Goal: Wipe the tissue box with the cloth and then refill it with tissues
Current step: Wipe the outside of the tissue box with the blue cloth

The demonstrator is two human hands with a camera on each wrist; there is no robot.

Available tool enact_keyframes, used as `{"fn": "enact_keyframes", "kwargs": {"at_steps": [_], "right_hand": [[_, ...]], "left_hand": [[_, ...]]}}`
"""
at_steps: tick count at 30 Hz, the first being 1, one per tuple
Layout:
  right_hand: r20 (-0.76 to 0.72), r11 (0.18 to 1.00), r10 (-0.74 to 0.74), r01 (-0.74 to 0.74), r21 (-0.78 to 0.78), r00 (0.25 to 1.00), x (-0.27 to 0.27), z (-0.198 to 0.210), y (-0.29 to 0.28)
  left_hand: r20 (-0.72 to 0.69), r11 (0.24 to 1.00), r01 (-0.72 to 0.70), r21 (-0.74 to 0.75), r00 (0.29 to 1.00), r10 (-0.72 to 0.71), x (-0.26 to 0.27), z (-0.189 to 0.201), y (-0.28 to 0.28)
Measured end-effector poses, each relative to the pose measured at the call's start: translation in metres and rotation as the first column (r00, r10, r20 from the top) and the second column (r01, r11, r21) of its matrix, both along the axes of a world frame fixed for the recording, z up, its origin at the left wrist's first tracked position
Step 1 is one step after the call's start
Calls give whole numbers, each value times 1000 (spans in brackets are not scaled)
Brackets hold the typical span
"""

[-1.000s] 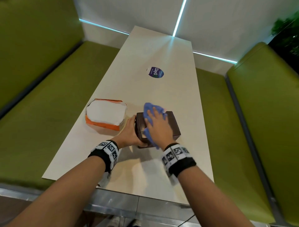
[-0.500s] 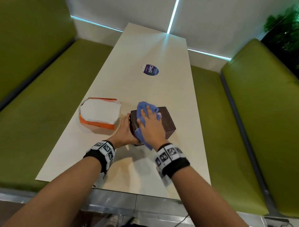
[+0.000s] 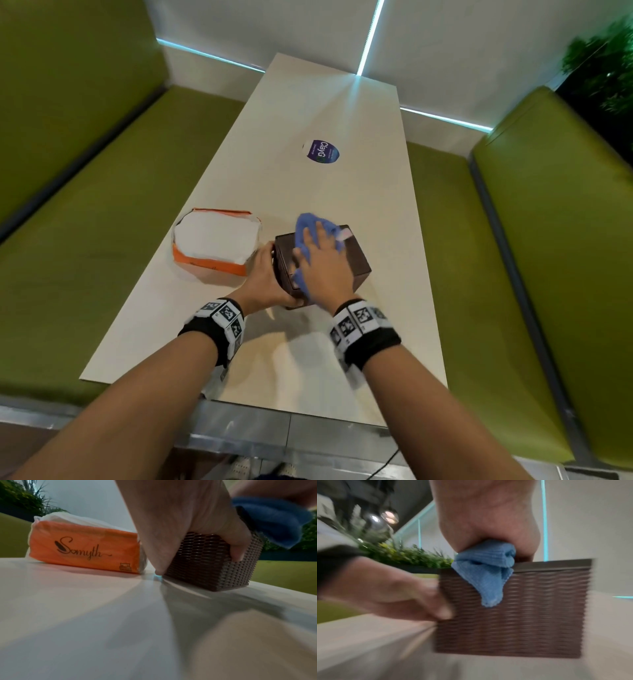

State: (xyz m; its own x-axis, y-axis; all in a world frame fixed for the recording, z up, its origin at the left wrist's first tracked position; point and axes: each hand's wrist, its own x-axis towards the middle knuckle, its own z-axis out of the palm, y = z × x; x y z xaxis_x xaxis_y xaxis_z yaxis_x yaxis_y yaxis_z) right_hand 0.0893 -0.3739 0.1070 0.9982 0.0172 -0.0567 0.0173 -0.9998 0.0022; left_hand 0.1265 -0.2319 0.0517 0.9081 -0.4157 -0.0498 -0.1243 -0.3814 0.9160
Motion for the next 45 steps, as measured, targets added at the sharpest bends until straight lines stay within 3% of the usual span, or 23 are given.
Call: {"fn": "enact_keyframes", "kwargs": {"at_steps": [2, 4, 7, 12, 13, 17, 20, 22, 25, 28, 30, 33, 36, 39, 41, 43, 45], "right_hand": [[0, 986, -165, 165, 18, 986, 8, -2, -37], [-8, 904, -376, 369, 214, 926, 7, 3, -50], [3, 815, -509, 481, 324, 861, 5, 11, -48], [-6, 873, -473, 470, 132, 881, 10, 16, -62], [-25, 864, -482, 480, 151, 876, 11, 16, -67], [-94, 778, -501, 495, 386, 861, 14, 16, -84], [-12, 626, -555, 427, 652, 832, -3, 9, -109], [153, 665, -571, 345, 662, 807, -22, -2, -130], [221, 815, -499, 366, 449, 838, -52, -29, -151], [-15, 918, -392, 392, 65, 920, -74, -58, -151], [-116, 936, -353, 350, -48, 928, -85, -71, -138], [-102, 890, -454, 456, -5, 885, -93, -75, -124], [-110, 885, -463, 465, -3, 880, -90, -54, -124], [17, 813, -513, 479, 332, 858, -72, -7, -124], [-47, 832, -336, 320, 453, 941, -57, 23, -113], [-155, 933, -91, 139, 332, 984, -39, 39, -97], [-249, 983, 35, 12, 184, 968, -20, 41, -82]], "left_hand": [[-22, 1000, -16, 4, 1000, 16, 0, 0, -1], [-22, 1000, -4, 1, 1000, 4, 1, -2, -1], [-24, 1000, -6, -28, 1000, 6, 1, -12, 0], [-27, 1000, -9, -20, 1000, 8, 2, -13, -1], [-35, 1000, -8, -21, 999, 7, 2, -11, -1], [-47, 1000, 0, 26, 999, 1, 3, -9, 0], [-69, 994, 30, 102, 997, -23, 8, -9, 4], [-66, 989, 66, 131, 996, -58, 11, -6, 6], [-33, 982, 100, 163, 995, -96, 16, -1, 6], [-29, 972, 156, 174, 988, -153, 23, 5, 6], [-41, 962, 197, 191, 980, -193, 27, 8, 7], [-76, 955, 236, 181, 971, -226, 32, 10, 6], [-98, 948, 258, 186, 965, -243, 35, 11, 6], [-121, 953, 263, 148, 962, -247, 35, 11, 5], [-128, 950, 267, 165, 960, -247, 35, 13, 5], [-129, 940, 280, 196, 958, -258, 36, 15, 4], [-138, 928, 302, 217, 951, -277, 38, 16, 2]]}}
